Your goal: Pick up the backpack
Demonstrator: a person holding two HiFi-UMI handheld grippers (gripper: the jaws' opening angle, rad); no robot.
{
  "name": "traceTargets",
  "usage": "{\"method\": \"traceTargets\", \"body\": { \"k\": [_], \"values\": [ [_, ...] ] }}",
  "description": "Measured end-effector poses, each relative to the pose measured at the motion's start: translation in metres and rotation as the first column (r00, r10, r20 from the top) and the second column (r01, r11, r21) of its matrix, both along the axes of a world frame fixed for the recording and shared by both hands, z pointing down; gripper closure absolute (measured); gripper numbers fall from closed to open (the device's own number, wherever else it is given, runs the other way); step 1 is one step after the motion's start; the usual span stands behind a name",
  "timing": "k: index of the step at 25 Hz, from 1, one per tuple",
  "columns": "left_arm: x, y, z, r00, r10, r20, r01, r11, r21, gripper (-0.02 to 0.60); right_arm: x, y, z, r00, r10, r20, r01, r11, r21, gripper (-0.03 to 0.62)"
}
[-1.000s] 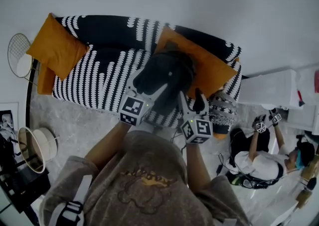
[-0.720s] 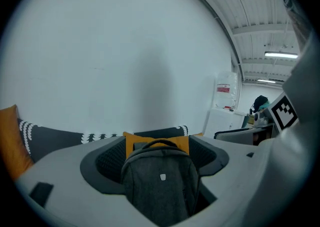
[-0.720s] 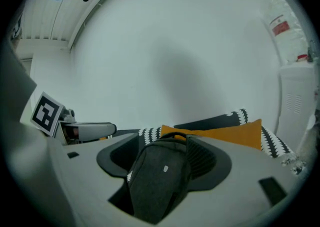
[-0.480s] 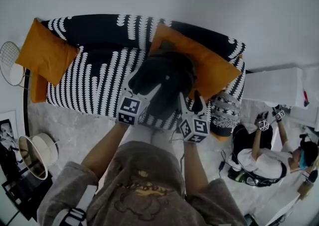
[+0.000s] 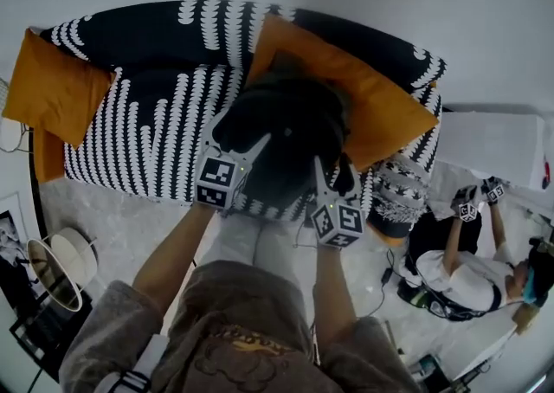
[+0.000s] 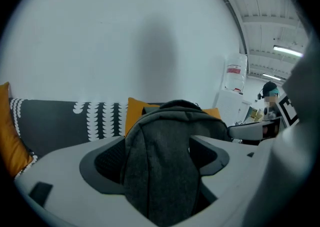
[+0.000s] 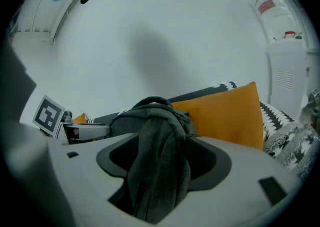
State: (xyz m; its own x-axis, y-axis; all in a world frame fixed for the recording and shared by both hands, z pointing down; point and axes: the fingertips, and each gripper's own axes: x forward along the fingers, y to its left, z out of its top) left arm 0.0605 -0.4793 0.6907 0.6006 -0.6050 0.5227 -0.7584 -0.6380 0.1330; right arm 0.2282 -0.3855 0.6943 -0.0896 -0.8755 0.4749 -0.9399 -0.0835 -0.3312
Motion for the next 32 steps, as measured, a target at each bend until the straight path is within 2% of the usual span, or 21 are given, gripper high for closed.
{"method": "traceTargets", "body": {
  "k": [8,15,19,26,28,32],
  "values": [
    [0.005,-0.010,0.022,0.999,0.026,0.045,-0.029,0.997,0.068,0.183,0.004,-0.001,0.042,1.000,0.011,0.010,-0.011,0.999,-0.045,0.309],
    [0.003,-0.010,0.020,0.998,0.026,0.064,-0.034,0.989,0.141,0.182,0.003,-0.003,0.048,0.999,0.027,0.019,-0.026,0.998,-0.049,0.309],
    [-0.001,-0.015,0.029,0.998,-0.008,0.063,0.002,0.996,0.092,0.181,0.007,-0.002,0.048,0.999,0.029,0.021,-0.028,0.998,-0.051,0.309],
    [-0.008,-0.026,0.048,0.998,-0.008,0.064,0.007,1.000,0.029,0.183,0.012,-0.006,0.054,1.000,0.028,0.007,-0.028,0.998,-0.048,0.341],
    [-0.011,-0.029,0.052,0.998,-0.012,0.065,0.011,1.000,0.014,0.161,0.012,-0.006,0.055,1.000,0.027,-0.001,-0.027,0.998,-0.050,0.341],
    [-0.009,-0.026,0.058,0.999,0.010,0.036,-0.009,0.999,-0.036,0.213,0.010,-0.006,0.056,0.999,0.032,0.010,-0.032,0.998,-0.054,0.349]
  ]
}}
